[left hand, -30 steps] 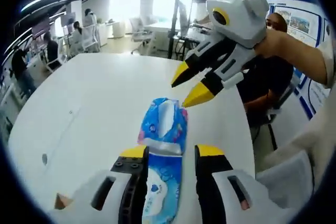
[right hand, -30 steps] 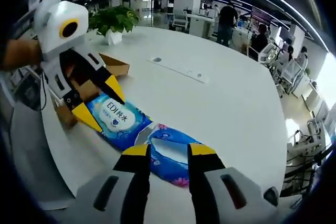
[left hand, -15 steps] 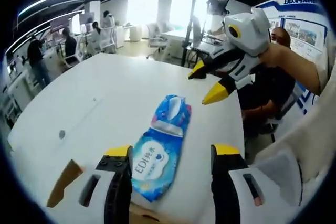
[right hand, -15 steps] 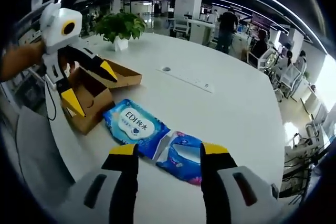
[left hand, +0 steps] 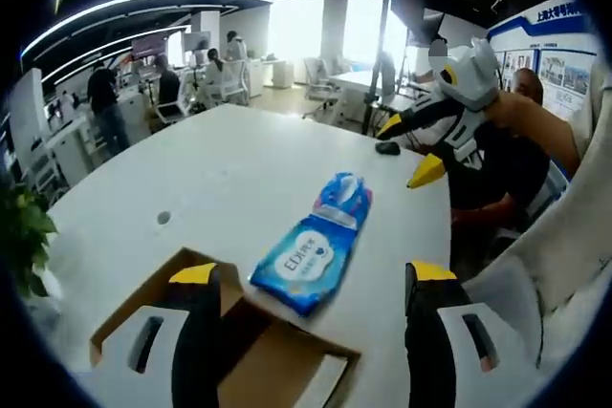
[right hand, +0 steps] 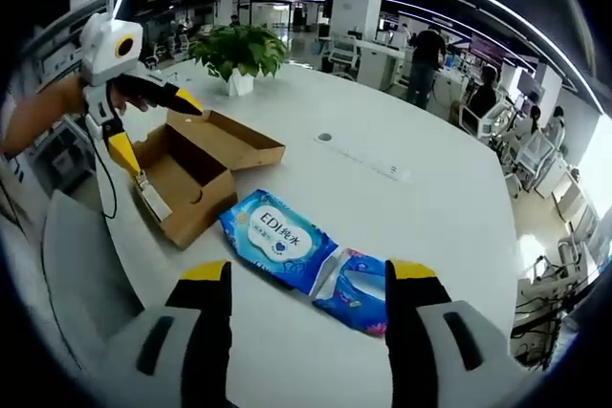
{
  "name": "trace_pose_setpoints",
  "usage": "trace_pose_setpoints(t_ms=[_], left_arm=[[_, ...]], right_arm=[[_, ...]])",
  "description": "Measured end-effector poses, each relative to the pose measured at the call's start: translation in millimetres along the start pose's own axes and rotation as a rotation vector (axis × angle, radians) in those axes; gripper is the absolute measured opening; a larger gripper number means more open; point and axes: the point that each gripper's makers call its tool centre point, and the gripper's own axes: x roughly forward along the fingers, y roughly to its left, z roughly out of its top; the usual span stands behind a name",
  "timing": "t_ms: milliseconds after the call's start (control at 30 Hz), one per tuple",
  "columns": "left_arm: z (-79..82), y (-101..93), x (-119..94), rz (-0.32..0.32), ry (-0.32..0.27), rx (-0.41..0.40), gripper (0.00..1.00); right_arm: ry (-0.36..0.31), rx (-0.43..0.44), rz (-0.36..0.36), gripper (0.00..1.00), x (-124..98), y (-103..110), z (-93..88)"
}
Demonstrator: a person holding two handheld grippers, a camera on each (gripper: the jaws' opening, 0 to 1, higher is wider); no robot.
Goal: Operate the shoe box by opening the lid, removing the specified soft item, and placing it in the target area until the item is outside and the box remains undamaged.
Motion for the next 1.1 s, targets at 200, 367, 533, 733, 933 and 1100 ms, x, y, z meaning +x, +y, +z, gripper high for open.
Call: trace_pose_setpoints(t_ms=[200,367,533,733,933,1100], left_arm=[[-5.4,11.6,-33,0.082,-0.043,-0.027,0.91],[-18.9,19.3,-68,0.141,-0.084,-0.09,0.97],[-31.4,18.9,-91,0.164,-0.098,-0.109,1.0],[-46.0,23.9,-119,0.208,-0.109,-0.135,1.0],[-60.7,30.2,-148,0.26,-0.123,-0.144,1.0],[-71.1,35.3,-169,0.307,-0.13,-0.163,1.0]], right_arm=[[-0.002,-0.019,0.046,0.73,0,21,9.3],[0.002,-0.046,0.087,0.76,1,37,16.9],[-0.005,-0.073,0.143,0.8,4,56,25.3],[-0.007,-0.102,0.21,0.83,12,75,32.7],[0.017,-0.163,0.292,0.82,22,95,35.0],[0.025,-0.222,0.36,0.78,32,109,38.0]])
